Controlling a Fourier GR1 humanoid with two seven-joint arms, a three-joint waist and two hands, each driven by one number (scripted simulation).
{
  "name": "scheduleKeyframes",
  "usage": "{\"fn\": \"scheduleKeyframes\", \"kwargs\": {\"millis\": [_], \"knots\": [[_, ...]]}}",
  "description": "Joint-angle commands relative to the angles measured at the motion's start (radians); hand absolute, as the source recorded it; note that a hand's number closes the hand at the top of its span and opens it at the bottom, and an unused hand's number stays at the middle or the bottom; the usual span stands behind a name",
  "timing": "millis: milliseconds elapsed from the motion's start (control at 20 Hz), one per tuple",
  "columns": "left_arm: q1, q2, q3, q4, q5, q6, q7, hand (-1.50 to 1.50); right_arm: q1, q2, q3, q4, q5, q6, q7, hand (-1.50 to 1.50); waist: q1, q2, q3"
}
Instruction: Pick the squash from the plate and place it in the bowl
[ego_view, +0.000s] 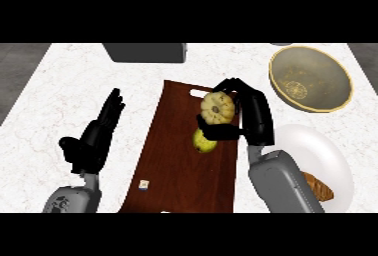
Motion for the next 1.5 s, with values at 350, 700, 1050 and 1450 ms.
{"fn": "scheduleKeyframes", "kwargs": {"millis": [350, 700, 1050, 1450], "knots": [[0.005, 0.022, 0.033, -0.018, 0.016, -0.019, 0.011, 0.00, -0.374, 0.009, -0.028, -0.064, 0.321, 0.100, 0.553, 1.50, -0.012, 0.001, 0.000], [0.032, 0.011, 0.020, -0.036, -0.003, -0.014, 0.008, 0.00, -0.577, -0.004, -0.171, 0.047, 0.328, 0.156, 0.607, 1.50, -0.006, 0.003, 0.000], [-0.038, -0.002, 0.022, 0.035, -0.028, -0.004, -0.011, 0.00, -0.569, -0.153, -0.309, 0.205, 0.243, 0.158, 0.432, 1.50, -0.012, 0.007, 0.000], [0.000, 0.015, 0.042, 0.010, -0.003, -0.028, -0.025, 0.00, -0.575, -0.312, -0.316, 0.421, 0.341, 0.207, 0.357, 1.50, -0.006, 0.008, 0.000]]}}
